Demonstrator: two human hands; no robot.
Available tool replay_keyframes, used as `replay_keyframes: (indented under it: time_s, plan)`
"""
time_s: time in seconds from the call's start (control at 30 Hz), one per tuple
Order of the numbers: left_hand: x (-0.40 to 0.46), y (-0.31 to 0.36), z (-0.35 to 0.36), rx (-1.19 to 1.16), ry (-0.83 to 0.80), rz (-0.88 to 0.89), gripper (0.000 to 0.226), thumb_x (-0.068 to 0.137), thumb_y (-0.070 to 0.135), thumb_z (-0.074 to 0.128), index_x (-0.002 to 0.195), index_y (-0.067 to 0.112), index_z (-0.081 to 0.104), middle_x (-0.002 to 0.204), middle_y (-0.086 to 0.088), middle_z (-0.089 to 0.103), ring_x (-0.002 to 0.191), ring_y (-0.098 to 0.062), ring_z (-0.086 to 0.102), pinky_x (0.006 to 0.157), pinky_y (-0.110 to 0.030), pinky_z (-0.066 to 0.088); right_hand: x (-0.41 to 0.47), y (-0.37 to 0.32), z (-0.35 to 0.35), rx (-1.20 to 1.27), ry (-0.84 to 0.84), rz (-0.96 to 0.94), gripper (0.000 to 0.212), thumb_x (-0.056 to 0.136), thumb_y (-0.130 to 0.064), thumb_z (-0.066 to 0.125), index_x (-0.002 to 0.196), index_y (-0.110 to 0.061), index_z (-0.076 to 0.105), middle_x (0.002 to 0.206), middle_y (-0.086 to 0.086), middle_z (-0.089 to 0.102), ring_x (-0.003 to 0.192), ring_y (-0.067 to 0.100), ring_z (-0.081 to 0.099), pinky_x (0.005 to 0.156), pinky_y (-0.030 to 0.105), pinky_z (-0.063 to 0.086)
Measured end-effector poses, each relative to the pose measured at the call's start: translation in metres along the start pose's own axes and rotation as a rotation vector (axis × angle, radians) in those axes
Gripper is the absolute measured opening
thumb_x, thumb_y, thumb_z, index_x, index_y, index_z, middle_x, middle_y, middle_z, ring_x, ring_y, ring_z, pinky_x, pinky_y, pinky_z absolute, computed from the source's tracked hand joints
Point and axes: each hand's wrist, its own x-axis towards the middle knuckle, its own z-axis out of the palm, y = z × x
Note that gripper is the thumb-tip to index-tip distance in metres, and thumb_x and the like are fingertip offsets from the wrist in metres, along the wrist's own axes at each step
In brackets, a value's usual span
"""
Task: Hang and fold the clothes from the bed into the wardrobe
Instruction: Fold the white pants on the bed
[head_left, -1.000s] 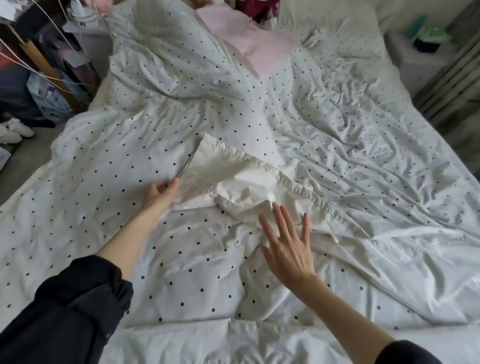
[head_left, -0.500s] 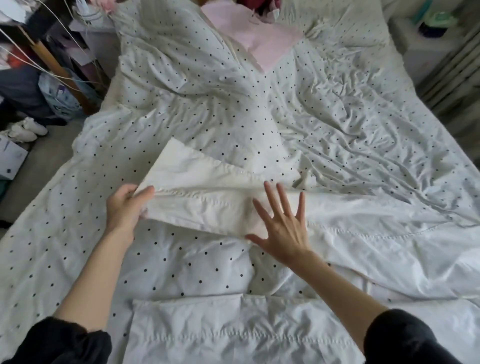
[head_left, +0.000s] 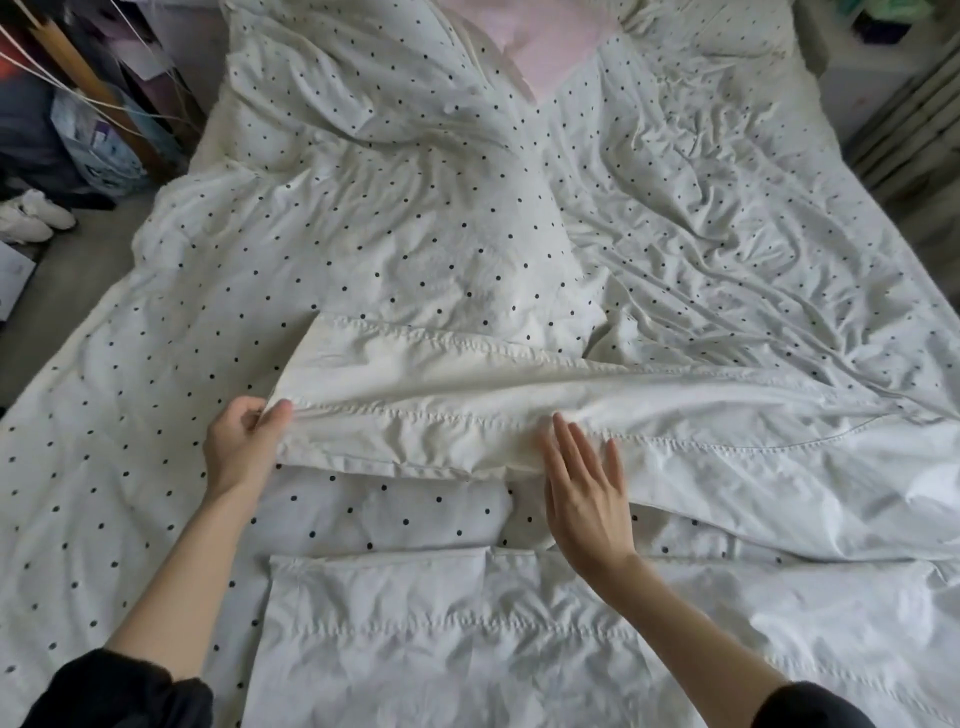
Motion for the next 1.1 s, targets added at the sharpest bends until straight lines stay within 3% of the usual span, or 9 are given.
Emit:
replay_keyframes:
  time_s: [0.1, 0.23, 0.33, 0.43, 0.63, 0.8, 0.87, 1.0, 1.1]
  plan:
    - [-0.002, -0.014, 0.006, 0.162, -0.009, 0.005, 0.014, 0.089, 0.020, 0.060, 0.093, 0.006, 0.057, 0.091, -0.012, 0.060, 0.083, -0.025, 0.053, 0.072, -0.030, 0.038, -0.010, 0.006, 0.002, -0.033, -0.114, -0.120, 0.049, 0.089, -0.031, 0.035, 0.134, -0.014, 0.044, 0.143, 0.012, 0.045, 0.129, 0.033, 0.045, 0.097, 0.066, 0.036]
    - [-0.010, -0.031, 0.014, 0.341, -0.041, -0.022, 0.036, 0.090, 0.012, 0.054, 0.125, 0.006, 0.047, 0.121, -0.017, 0.056, 0.107, -0.035, 0.054, 0.087, -0.040, 0.042, -0.025, 0.003, 0.004, -0.037, -0.196, -0.074, 0.059, 0.090, -0.041, 0.033, 0.143, -0.016, 0.032, 0.152, 0.011, 0.029, 0.142, 0.027, 0.020, 0.109, 0.065, 0.017]
    - [-0.037, -0.031, 0.021, 0.527, 0.065, 0.215, 0.046, 0.088, 0.006, 0.053, 0.133, 0.005, 0.043, 0.133, -0.021, 0.046, 0.123, -0.039, 0.042, 0.098, -0.053, 0.036, -0.048, -0.011, 0.000, -0.014, -0.225, -0.100, 0.057, 0.092, -0.042, 0.032, 0.144, -0.018, 0.032, 0.154, 0.010, 0.024, 0.143, 0.025, 0.015, 0.108, 0.062, 0.012]
    - [-0.088, -0.045, 0.035, 0.663, 0.044, 0.562, 0.047, 0.085, 0.000, 0.051, 0.131, 0.004, 0.048, 0.138, -0.022, 0.046, 0.130, -0.040, 0.038, 0.105, -0.059, 0.028, -0.083, -0.021, 0.000, -0.011, -0.279, -0.129, 0.056, 0.092, -0.043, 0.033, 0.142, -0.020, 0.037, 0.153, 0.009, 0.027, 0.143, 0.025, 0.016, 0.106, 0.063, 0.014]
    - [-0.214, -0.086, 0.075, 0.653, -0.320, 0.944, 0.048, 0.091, 0.017, 0.030, 0.138, 0.013, 0.036, 0.147, -0.012, 0.039, 0.138, -0.026, 0.030, 0.109, -0.050, 0.025, -0.138, 0.000, -0.017, -0.006, -0.290, 0.016, 0.056, 0.091, -0.041, 0.036, 0.143, -0.020, 0.035, 0.153, 0.009, 0.028, 0.144, 0.022, 0.013, 0.111, 0.057, 0.009]
    - [-0.296, -0.106, 0.109, 0.730, -0.612, 0.936, 0.049, 0.095, 0.032, 0.030, 0.139, 0.014, 0.039, 0.149, -0.019, 0.033, 0.134, -0.032, 0.034, 0.096, -0.055, 0.045, -0.201, 0.058, -0.037, -0.035, -0.355, 0.086, 0.053, 0.091, -0.040, 0.036, 0.141, -0.021, 0.038, 0.152, 0.012, 0.031, 0.143, 0.024, 0.016, 0.109, 0.060, 0.011]
    - [-0.317, -0.103, 0.118, 0.772, -0.666, 0.908, 0.056, 0.092, 0.041, 0.033, 0.142, 0.016, 0.035, 0.150, -0.022, 0.028, 0.133, -0.034, 0.038, 0.094, -0.059, 0.045, -0.231, 0.084, -0.047, -0.036, -0.383, 0.111, 0.052, 0.095, -0.042, 0.032, 0.141, -0.021, 0.039, 0.152, 0.011, 0.030, 0.143, 0.024, 0.018, 0.110, 0.058, 0.012]
    - [-0.346, -0.095, 0.135, 0.767, -0.719, 1.088, 0.090, 0.077, 0.056, 0.058, 0.150, 0.028, 0.014, 0.153, -0.018, 0.021, 0.140, -0.031, 0.020, 0.099, -0.064, 0.034, -0.281, 0.136, -0.070, -0.019, -0.408, 0.133, 0.053, 0.101, -0.039, 0.010, 0.145, -0.019, 0.032, 0.155, 0.008, 0.025, 0.143, 0.023, 0.017, 0.112, 0.055, 0.011]
    - [-0.354, -0.084, 0.150, 0.914, -0.715, 1.113, 0.110, 0.060, 0.048, 0.081, 0.149, 0.030, 0.020, 0.152, -0.014, 0.024, 0.139, -0.030, 0.020, 0.095, -0.065, 0.038, -0.299, 0.182, -0.084, -0.059, -0.407, 0.121, 0.053, 0.095, -0.028, 0.024, 0.147, -0.018, 0.028, 0.155, 0.008, 0.025, 0.142, 0.024, 0.021, 0.112, 0.053, 0.015]
